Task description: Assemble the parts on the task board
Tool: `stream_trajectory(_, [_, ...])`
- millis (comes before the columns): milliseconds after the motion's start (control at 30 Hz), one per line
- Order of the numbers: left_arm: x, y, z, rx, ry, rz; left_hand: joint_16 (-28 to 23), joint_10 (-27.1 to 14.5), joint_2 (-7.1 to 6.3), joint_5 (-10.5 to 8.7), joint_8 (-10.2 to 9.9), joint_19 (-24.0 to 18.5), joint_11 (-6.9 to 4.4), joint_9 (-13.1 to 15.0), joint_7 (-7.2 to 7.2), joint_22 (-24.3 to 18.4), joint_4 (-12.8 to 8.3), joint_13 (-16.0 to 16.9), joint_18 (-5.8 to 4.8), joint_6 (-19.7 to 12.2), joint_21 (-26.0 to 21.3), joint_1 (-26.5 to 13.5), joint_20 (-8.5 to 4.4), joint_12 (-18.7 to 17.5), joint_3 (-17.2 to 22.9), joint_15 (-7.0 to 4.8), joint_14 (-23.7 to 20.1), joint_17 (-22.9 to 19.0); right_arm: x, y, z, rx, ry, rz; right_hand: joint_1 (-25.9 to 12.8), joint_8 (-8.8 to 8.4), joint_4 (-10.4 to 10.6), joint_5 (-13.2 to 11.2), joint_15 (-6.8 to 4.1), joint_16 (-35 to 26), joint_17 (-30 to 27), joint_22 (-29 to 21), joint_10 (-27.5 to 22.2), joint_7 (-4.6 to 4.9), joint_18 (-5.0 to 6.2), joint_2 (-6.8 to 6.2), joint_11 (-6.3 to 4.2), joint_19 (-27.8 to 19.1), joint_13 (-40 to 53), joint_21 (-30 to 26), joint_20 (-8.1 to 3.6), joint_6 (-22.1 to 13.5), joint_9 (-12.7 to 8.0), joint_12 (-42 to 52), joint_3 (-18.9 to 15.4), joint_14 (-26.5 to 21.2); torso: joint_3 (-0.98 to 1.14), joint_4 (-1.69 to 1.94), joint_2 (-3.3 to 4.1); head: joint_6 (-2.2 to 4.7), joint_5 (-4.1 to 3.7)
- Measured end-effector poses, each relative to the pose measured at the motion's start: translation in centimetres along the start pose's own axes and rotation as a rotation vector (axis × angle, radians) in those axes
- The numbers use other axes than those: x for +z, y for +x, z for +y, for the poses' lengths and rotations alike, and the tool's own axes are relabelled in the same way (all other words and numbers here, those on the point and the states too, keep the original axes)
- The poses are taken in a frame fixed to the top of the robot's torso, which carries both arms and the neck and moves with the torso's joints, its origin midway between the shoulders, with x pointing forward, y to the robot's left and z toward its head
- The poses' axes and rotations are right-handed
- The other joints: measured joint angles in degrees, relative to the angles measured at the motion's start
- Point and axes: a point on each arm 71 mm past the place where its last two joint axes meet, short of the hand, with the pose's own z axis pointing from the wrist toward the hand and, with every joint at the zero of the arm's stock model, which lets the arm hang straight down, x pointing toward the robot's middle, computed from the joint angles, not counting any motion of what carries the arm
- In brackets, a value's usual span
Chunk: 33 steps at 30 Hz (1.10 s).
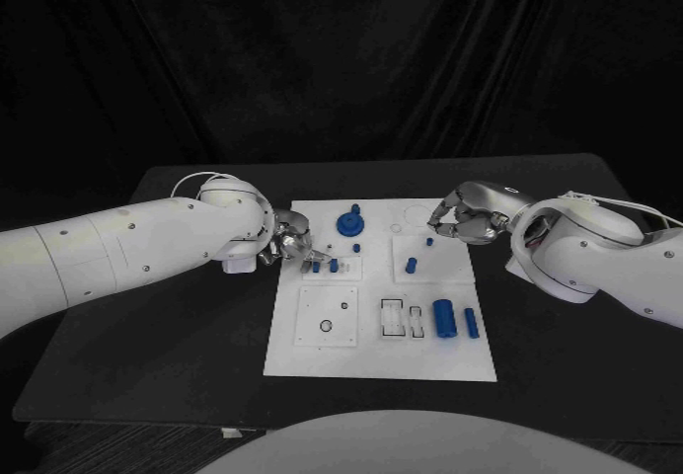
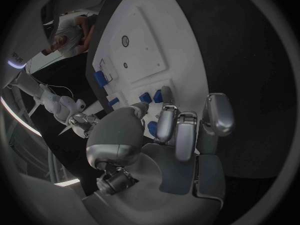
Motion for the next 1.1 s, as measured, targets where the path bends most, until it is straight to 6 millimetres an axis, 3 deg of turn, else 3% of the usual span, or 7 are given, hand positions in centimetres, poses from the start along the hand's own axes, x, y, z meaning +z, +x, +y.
stream_trajectory(433, [-0.4,0.3,0.7,-0.020,-0.003,-0.033,0.0,1.1,0.13,0.00,2.7,0.9,-0.22,2.9,-0.29,0.0,0.0,0.0,0.00,0.3,1.1,-0.7,-0.06,1.4,-2.8,0.00,0.0,0.0,0.0,0.0,-0.1,0.000,0.003,0.000,0.0,0.00,0.0,0.0,0.00,0.0,0.0,0.0,0.0,0.00,0.00,0.00,0.00,0.0,0.0,0.0,0.00,0.0,0.0,0.0,0.0,0.0,-0.01,0.01,0.01,0.00,-0.08])
stream_trajectory(667, [-2.2,-0.6,2.3,-0.066,0.010,-0.157,0.0,3.8,-1.01,2.75,10.3,3.1,-1.32,11.0,-1.55,0.0,0.0,0.0,0.00,-0.6,4.3,0.4,-1.08,3.5,-8.0,-0.64,0.0,0.0,-0.3,-0.1,-0.4,0.001,0.008,-0.003,0.0,0.00,0.0,0.0,0.00,0.0,0.0,0.0,0.0,0.00,0.00,0.00,0.00,0.0,0.0,0.0,0.00,0.0,0.0,0.0,0.0,0.0,-0.01,0.02,0.01,0.00,-0.18])
stream_trajectory(867, [-4.9,-4.8,1.8,-0.071,0.175,-0.424,0.0,1.7,-2.88,1.64,8.0,3.0,0.01,10.5,0.08,0.0,0.1,0.0,0.00,-7.4,4.7,10.1,-0.55,1.5,-10.8,-0.43,0.0,0.0,-0.7,-0.3,-0.8,0.005,0.013,-0.018,0.0,0.00,0.0,0.0,0.00,0.0,0.0,0.0,0.0,0.00,0.00,0.00,0.00,0.0,0.0,0.0,0.00,0.0,0.0,0.0,0.0,0.0,-0.01,0.02,0.01,0.00,0.00])
stream_trajectory(933, [-5.5,-5.8,1.5,-0.041,0.259,-0.522,0.0,-6.0,-3.35,2.22,4.4,2.9,0.75,5.9,0.89,0.0,0.2,-1.3,-0.04,-8.8,5.4,14.5,-0.03,-5.5,-11.5,0.57,0.0,0.0,-0.9,-0.4,-0.8,0.007,0.013,-0.025,0.0,0.00,0.0,0.0,0.00,0.0,0.0,0.0,0.0,0.00,0.00,0.00,0.00,0.0,0.0,0.0,0.00,0.0,0.0,0.0,0.0,0.0,-0.01,0.02,0.01,0.00,0.14])
stream_trajectory(967, [-5.7,-6.2,1.4,-0.021,0.296,-0.562,0.0,-14.9,-3.45,2.93,2.1,3.6,1.15,2.5,1.16,0.0,0.2,-4.9,-0.14,-8.9,6.7,17.5,0.29,-14.1,-11.5,0.83,0.0,0.0,-0.9,-0.5,-0.9,0.008,0.012,-0.028,0.0,0.00,0.0,0.0,0.00,0.0,0.0,0.0,0.0,0.00,0.00,0.00,0.00,0.0,0.0,0.0,0.00,0.0,0.0,0.0,0.0,0.0,-0.01,0.02,0.01,0.00,0.16])
stream_trajectory(1033, [-6.1,-6.8,1.0,0.039,0.381,-0.643,-0.1,-28.0,-2.71,0.74,-3.5,4.3,1.79,-5.7,1.44,0.0,0.2,-16.8,-0.96,-7.7,8.2,23.7,0.83,-32.0,-8.7,1.15,0.2,0.0,-1.0,-0.5,-0.9,0.010,0.012,-0.034,0.0,0.00,0.0,0.0,0.00,0.0,0.0,0.0,0.0,0.00,0.00,0.00,0.00,0.0,0.0,0.0,0.00,0.0,0.0,0.0,0.0,0.0,-0.01,0.01,0.00,0.00,0.19])
stream_trajectory(1100, [-6.2,-7.0,0.4,0.098,0.449,-0.689,-0.8,-31.5,-4.02,1.64,-10.1,5.5,3.34,-15.4,2.88,0.0,0.1,-28.1,-1.33,-6.4,9.7,28.4,1.69,-46.5,-4.9,2.06,0.0,0.0,-1.0,-0.6,-1.0,0.010,0.011,-0.038,0.0,0.00,0.0,0.0,0.00,0.0,0.0,0.0,0.0,0.00,0.00,0.00,0.00,0.0,0.0,0.0,0.00,0.0,0.0,0.0,0.0,0.0,-0.01,0.01,-0.01,0.00,0.19])
